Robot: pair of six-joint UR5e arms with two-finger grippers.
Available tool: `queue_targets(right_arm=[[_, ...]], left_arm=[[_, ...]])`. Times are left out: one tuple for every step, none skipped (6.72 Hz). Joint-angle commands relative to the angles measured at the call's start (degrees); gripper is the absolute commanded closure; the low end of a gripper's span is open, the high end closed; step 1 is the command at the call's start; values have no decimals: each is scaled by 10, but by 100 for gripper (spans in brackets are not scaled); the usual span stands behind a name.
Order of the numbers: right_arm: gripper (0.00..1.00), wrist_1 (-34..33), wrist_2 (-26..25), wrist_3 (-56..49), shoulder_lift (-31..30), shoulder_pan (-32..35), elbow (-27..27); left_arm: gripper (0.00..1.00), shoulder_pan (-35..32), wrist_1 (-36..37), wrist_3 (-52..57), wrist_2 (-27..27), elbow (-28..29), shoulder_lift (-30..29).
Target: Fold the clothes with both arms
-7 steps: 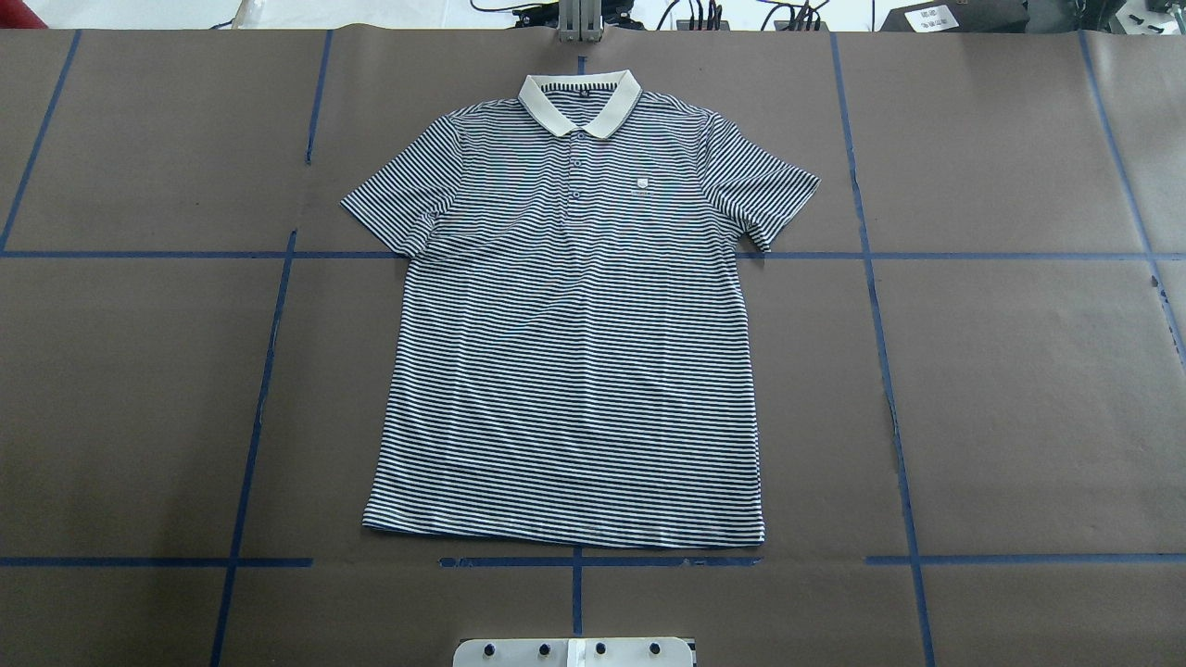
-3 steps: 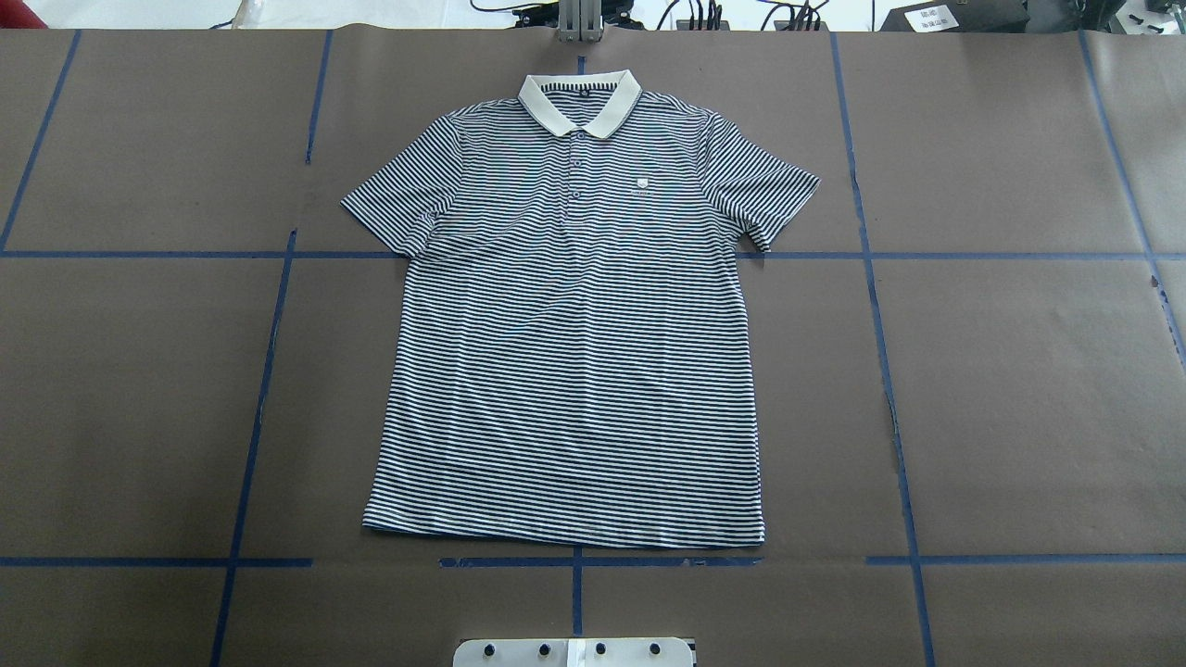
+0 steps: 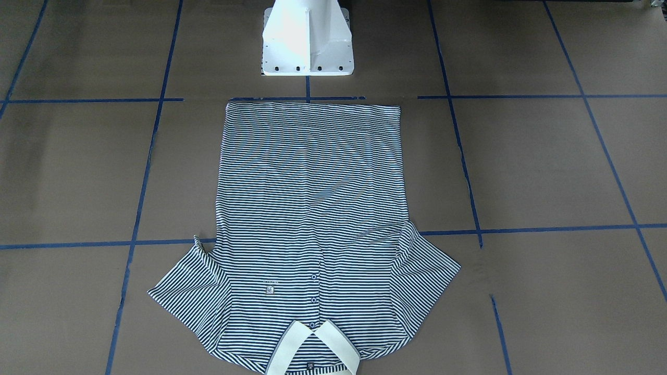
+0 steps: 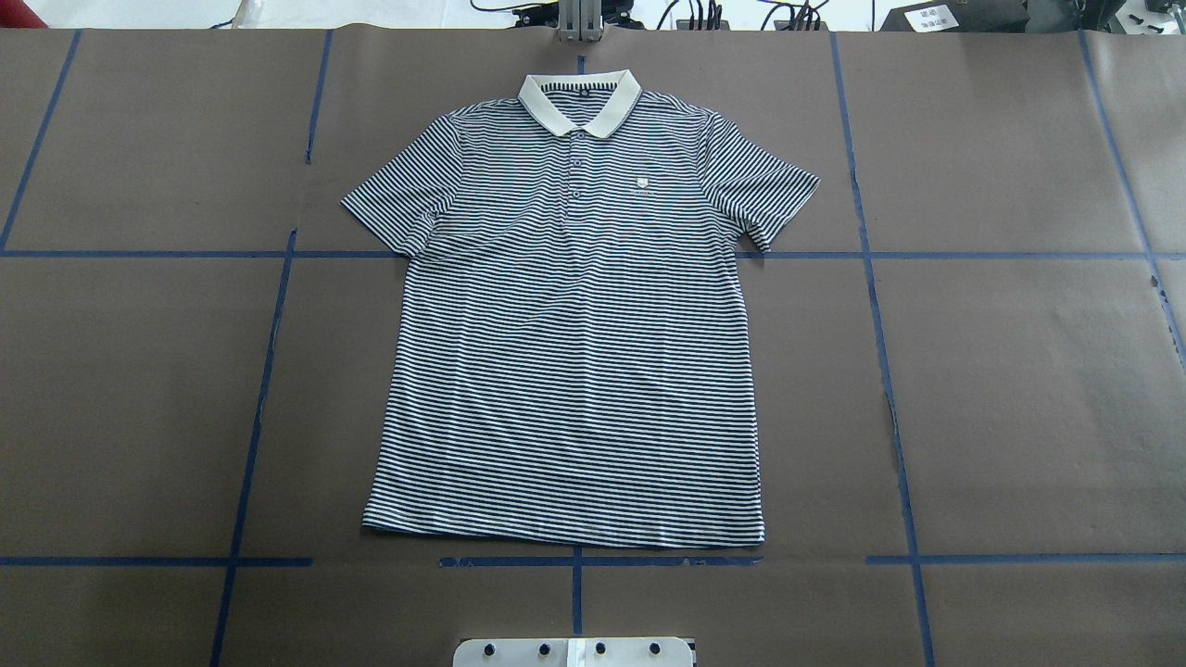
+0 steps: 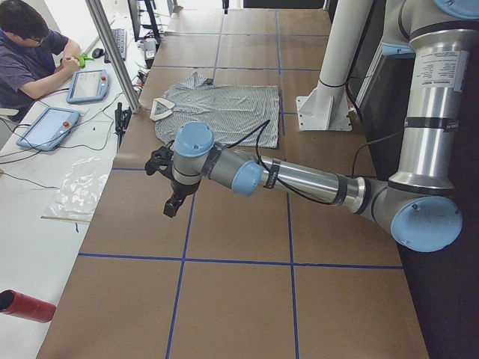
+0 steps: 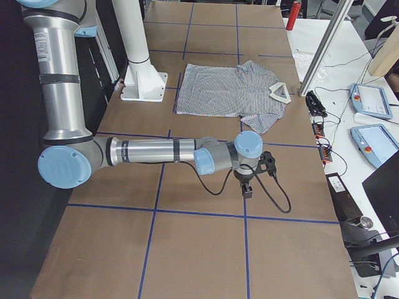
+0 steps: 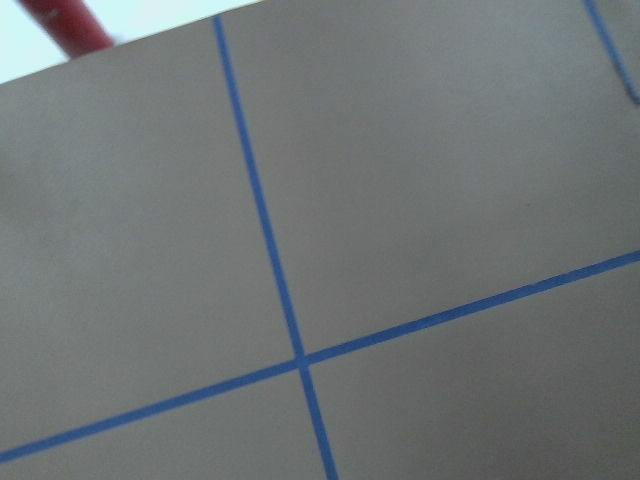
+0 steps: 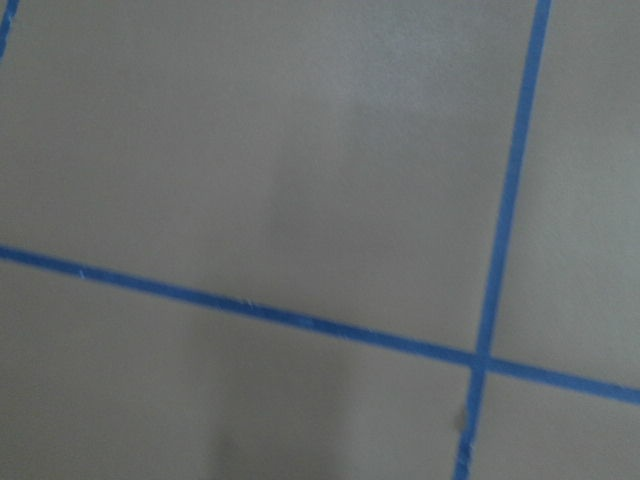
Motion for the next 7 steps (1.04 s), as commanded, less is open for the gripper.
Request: queue_targets(right_arm=[[0, 101, -24, 209, 124, -73, -98], [0, 135, -67, 303, 152, -115, -110], [0, 133, -126, 377, 182, -162, -112], [0, 133, -149, 436, 201, -201, -111], [0, 132, -170, 457, 217, -232, -115], [0, 132, -191, 456, 253, -246, -154], [0, 134, -205, 451, 293, -257, -204]], left_arm=[[0, 32, -35, -115, -25, 29, -48], [0, 68, -38, -127, -26, 31, -52], [0, 89, -40, -153, -22, 34, -60], [0, 90, -68, -155, -22, 34, -56], [0, 91, -82, -163, -22, 39, -54], [0, 92, -83, -164, -22, 46, -58], [0, 92, -82, -164, -22, 50, -59]])
